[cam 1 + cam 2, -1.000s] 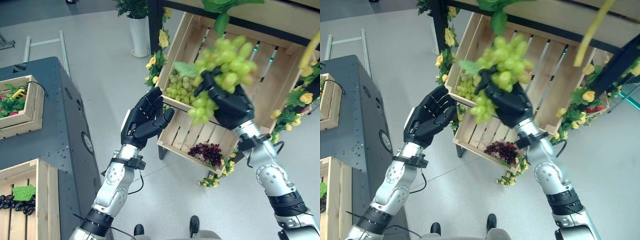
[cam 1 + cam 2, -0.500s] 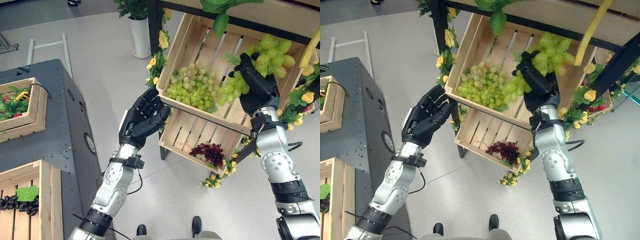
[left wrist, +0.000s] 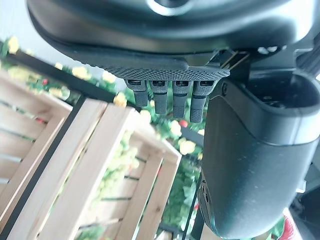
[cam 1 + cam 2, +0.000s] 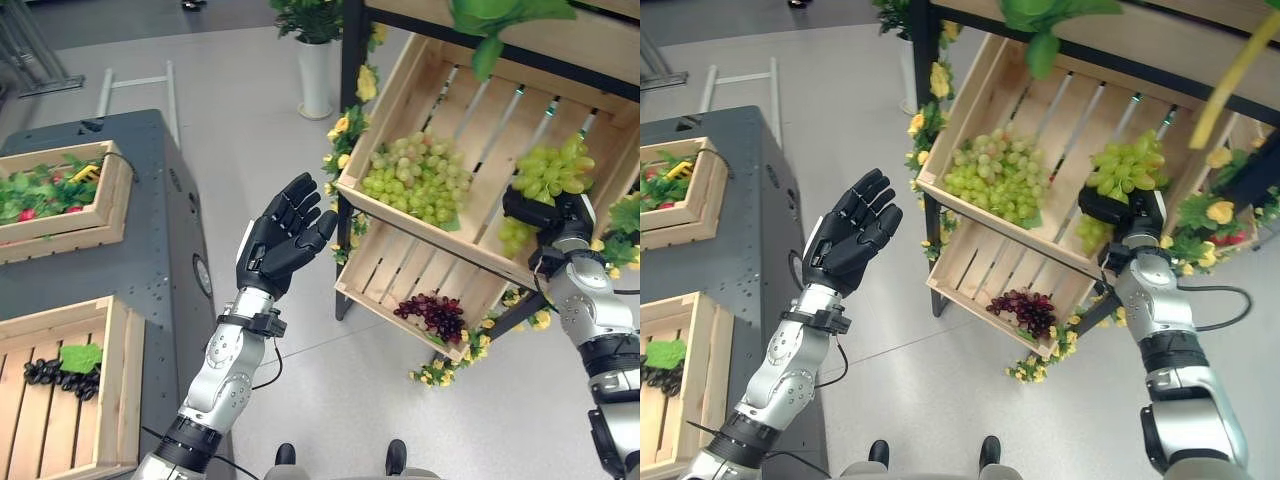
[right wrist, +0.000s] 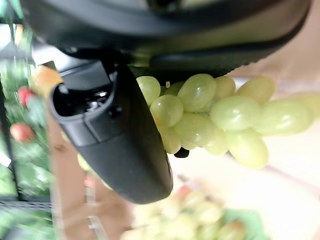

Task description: Pick up the fruits from the basket on one side to the basket on the other side

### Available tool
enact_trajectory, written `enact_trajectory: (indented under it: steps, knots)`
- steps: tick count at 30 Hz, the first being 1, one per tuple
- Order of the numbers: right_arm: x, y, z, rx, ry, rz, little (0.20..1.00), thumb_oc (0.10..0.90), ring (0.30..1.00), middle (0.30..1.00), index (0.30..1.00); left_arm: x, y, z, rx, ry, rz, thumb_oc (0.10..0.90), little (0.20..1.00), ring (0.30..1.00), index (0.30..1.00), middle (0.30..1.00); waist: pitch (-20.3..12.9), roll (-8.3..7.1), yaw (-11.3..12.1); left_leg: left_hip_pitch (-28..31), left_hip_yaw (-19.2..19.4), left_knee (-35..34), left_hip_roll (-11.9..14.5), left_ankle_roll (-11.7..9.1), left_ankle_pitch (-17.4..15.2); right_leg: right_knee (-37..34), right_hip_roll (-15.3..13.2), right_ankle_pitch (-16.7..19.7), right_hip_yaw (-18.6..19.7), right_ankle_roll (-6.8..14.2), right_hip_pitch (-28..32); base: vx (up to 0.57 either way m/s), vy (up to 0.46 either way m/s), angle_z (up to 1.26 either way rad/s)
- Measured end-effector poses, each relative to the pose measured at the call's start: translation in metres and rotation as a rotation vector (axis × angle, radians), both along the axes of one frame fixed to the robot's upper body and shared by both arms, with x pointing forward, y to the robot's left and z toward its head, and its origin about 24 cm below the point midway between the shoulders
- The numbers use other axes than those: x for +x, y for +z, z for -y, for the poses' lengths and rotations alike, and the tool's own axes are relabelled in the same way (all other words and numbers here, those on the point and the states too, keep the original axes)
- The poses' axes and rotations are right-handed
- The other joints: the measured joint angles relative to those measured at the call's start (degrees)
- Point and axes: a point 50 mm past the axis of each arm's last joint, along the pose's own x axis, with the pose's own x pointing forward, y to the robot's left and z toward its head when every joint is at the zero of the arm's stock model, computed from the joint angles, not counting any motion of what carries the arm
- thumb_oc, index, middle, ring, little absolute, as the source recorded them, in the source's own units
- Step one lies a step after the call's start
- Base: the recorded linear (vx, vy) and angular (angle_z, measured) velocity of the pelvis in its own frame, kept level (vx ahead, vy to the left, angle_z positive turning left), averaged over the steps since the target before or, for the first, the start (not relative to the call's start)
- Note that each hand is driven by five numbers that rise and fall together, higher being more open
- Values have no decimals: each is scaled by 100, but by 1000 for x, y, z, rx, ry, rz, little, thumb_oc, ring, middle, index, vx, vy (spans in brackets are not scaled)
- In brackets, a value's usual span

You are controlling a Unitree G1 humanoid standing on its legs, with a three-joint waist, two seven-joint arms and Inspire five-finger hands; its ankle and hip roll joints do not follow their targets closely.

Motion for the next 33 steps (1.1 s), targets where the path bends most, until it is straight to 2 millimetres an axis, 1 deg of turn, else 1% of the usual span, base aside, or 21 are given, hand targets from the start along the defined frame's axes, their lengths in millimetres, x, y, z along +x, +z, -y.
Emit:
enact_trajectory:
  steps: [2, 3, 5, 8, 10, 14, 17, 19, 21, 23, 27, 30, 31, 33]
  knots:
    - [1, -2, 5, -56, -20, -36, 900, 800, 900, 900, 900, -1, -1, 1, 9, -8, -6, 800, 900, 900, 900, 900, -8, -13, -1, -9, -79, 0, -15, 9, 13, -1, -21, -13, -66, 12, 37, 1, -3, 21]
    - [2, -4, 4, -116, -21, -71, 900, 800, 900, 900, 900, -1, -2, 2, 13, -11, -12, 800, 900, 900, 900, 900, -24, -37, 16, -10, -92, 0, -24, 26, 8, -2, -31, -16, -72, 15, 42, 0, 1, 5]
    - [3, -6, 4, -163, -12, -101, 900, 800, 900, 900, 900, -1, -2, 2, 14, -9, -14, 800, 900, 900, 900, 900, -52, -82, 17, -25, -116, 0, -30, 38, 14, -2, -37, -15, -88, 15, 40, -5, 1, 6]
    - [5, -10, 0, -302, 7, -163, 900, 800, 900, 900, 900, -1, -2, 2, 15, -7, -15, 800, 900, 900, 900, 900, -95, -148, 1, -75, -188, 21, -30, 37, 22, -2, -40, -16, -165, 15, 42, -19, -3, 11]
    - [6, -8, -1, -372, 17, -188, 900, 800, 900, 900, 900, -1, -2, 2, 16, -7, -15, 800, 900, 900, 900, 900, -109, -170, -10, -95, -210, 32, -29, 34, 26, -2, -39, -16, -181, 14, 38, -10, 6, 8]
    - [8, 1, -2, -611, 92, -261, 900, 800, 900, 900, 900, -1, -2, 1, 18, -7, -14, 800, 900, 900, 900, 900, -113, -176, -11, -96, -210, 32, -33, 35, 27, -2, -43, -15, -182, 14, 39, 0, 0, 0]
    - [9, 5, -2, -739, 120, -294, 900, 800, 900, 900, 900, -1, -2, 1, 19, -10, -12, 800, 900, 900, 900, 900, -114, -177, -10, -96, -209, 31, -33, 35, 27, -1, -43, -15, -182, 15, 38, 0, 0, 0]
    - [11, 8, -5, -835, 135, -305, 900, 800, 900, 900, 900, -1, -2, 1, 23, -12, -11, 800, 900, 900, 900, 900, -114, -177, -21, -100, -208, 31, -33, 34, 27, -1, -42, -15, -180, 15, 33, 0, 0, 0]
    - [11, 11, -8, -890, 144, -305, 900, 800, 900, 900, 900, -1, -2, 1, 23, -13, -11, 800, 900, 900, 900, 900, -114, -177, -22, -106, -207, 29, -33, 34, 27, -1, -43, -15, -180, 15, 27, 0, 0, 0]
    - [11, 17, -12, -987, 148, -302, 900, 800, 900, 900, 900, -1, -2, 0, 25, -11, -10, 800, 900, 900, 900, 900, -114, -177, -57, -126, -201, 27, -34, 34, 27, 0, -41, -14, -172, 15, 4, -17, 6, -1]
    - [7, 31, -15, -1095, 104, -234, 900, 800, 900, 900, 900, -1, 0, 1, 23, -14, -4, 800, 900, 900, 900, 900, -113, -177, -86, -141, -181, 16, -34, 33, 28, 0, -39, -14, -149, 16, -29, -17, 15, -2]
    - [2, 39, -18, -1093, 75, -170, 900, 800, 900, 900, 900, -1, 1, 1, 22, -16, -1, 800, 900, 900, 900, 900, -112, -175, -133, -142, -155, 3, -34, 33, 28, 0, -37, -14, -126, 16, -52, -13, 17, -3]
    - [-4, 45, -23, -1077, 75, -117, 900, 800, 900, 900, 900, -1, 2, 0, 21, -11, 0, 800, 900, 900, 900, 900, -112, -175, -181, -142, -149, 2, -34, 33, 27, 0, -36, -15, -116, 16, -55, -5, 37, -3]
    - [-9, 50, -31, -1069, 89, -66, 900, 800, 900, 900, 900, -1, 2, -2, 21, -3, 1, 800, 900, 900, 900, 900, -112, -175, -243, -130, -123, 1, -34, 35, 24, 1, -36, -15, -88, 16, -59, -3, 37, -7]
